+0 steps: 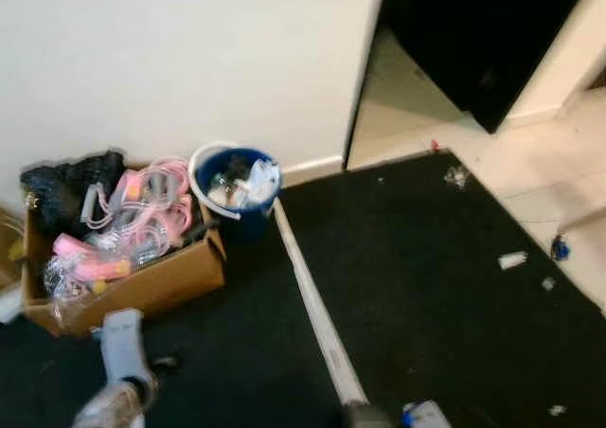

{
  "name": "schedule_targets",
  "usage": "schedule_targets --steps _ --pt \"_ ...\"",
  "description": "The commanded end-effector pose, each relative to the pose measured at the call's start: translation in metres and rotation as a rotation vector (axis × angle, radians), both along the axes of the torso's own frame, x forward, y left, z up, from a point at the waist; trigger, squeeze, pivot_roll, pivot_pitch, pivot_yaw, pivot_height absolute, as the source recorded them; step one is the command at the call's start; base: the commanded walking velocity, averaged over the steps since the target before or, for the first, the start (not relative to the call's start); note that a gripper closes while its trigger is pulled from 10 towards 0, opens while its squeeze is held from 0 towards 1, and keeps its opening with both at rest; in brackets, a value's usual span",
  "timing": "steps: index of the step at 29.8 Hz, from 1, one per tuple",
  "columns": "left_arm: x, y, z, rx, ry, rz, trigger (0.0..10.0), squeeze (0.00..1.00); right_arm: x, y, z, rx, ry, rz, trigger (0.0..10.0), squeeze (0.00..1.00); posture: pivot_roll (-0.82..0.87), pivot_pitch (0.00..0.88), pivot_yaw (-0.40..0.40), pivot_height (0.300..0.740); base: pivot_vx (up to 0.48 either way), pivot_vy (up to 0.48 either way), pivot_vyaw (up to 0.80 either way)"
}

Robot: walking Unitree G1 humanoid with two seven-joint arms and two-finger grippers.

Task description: Picking trash to rubbish bin

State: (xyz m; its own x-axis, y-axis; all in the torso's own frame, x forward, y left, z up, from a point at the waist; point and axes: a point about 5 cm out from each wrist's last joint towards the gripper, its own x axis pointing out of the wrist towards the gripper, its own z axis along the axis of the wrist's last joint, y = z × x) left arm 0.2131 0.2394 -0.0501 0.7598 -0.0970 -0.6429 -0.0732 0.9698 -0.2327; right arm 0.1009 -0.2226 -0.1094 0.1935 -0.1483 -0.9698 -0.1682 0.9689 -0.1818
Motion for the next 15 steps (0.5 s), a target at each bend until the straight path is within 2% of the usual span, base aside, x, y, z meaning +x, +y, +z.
schedule_targets --steps 1,4,9,10,15 --pt "-0.017 0.001 -0.011 0.021 0.074 0.011 10.0 0.00 -0.002 0.001 -0.001 0.003 0.002 -0.010 10.0 0.00 0.09 0.085 0.076 0.740 0.000 0.000 0.00" --pt "-0.021 0.000 -0.014 0.046 0.101 0.008 10.0 0.00 -0.003 0.002 -0.001 0.004 0.003 -0.010 10.0 0.00 0.09 0.085 0.074 0.740 0.000 0.000 0.00" --pt "-0.039 -0.003 -0.026 0.087 0.201 0.039 10.0 0.00 -0.005 0.003 -0.002 0.007 0.013 0.004 10.0 0.00 0.10 0.084 0.071 0.740 0.000 0.000 0.00" --pt "-0.039 -0.003 -0.026 0.087 0.201 0.039 10.0 0.00 -0.005 0.003 -0.002 0.007 0.013 0.004 10.0 0.00 0.10 0.084 0.071 0.740 0.000 0.000 0.00" --pt "-0.056 -0.014 -0.037 0.107 0.273 0.029 10.0 0.00 -0.005 0.004 -0.002 0.015 0.014 0.007 10.0 0.00 0.10 0.086 0.070 0.740 0.000 0.000 -0.80"
